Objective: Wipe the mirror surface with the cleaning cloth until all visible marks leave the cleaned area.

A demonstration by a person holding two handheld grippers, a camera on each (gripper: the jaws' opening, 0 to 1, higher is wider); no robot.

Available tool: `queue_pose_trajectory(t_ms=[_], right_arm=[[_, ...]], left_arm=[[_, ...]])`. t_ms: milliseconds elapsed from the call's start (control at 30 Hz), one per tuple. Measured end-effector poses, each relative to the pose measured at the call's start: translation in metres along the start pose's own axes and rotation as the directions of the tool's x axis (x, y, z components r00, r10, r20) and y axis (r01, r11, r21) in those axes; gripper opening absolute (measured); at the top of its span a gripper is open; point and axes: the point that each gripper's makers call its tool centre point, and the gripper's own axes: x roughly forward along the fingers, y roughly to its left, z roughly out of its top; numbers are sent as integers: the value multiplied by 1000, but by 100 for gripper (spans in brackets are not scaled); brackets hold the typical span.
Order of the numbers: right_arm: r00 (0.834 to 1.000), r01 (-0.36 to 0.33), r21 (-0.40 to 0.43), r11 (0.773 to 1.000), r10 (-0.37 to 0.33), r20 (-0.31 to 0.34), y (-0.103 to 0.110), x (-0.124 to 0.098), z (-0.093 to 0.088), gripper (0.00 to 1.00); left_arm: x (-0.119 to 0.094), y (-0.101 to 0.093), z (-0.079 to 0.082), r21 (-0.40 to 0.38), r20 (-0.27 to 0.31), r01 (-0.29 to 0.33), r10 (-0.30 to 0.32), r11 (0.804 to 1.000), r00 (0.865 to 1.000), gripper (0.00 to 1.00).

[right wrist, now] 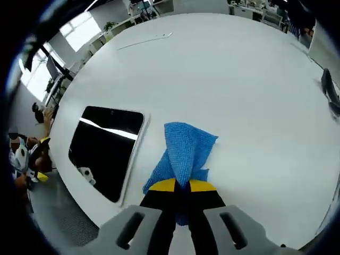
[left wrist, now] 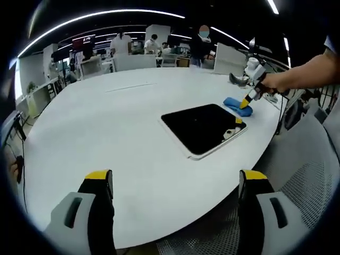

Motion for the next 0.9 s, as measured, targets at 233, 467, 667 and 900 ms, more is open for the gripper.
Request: queue_pose_trajectory(t_ms=[233, 467, 667, 900], right_arm=[[999, 45, -92, 995, -42, 26, -2, -6, 5, 7], [990, 114, -48, 992, -110, 86, -19, -8, 2, 27], [985, 125, 19, 992, -127, 119, -21, -9, 0, 33], [989, 43, 48, 998, -49, 136, -9, -14, 2, 37]], left_arm=[[0, 4, 0, -11, -1, -21, 21, 1000, 1000, 98], [1, 10, 0, -34, -11, -38, 38, 999, 999, 99], [6, 15, 2, -30, -26, -46, 45, 998, 999, 99], [5, 12, 3, -30, -12, -28, 28, 999, 1000, 99]])
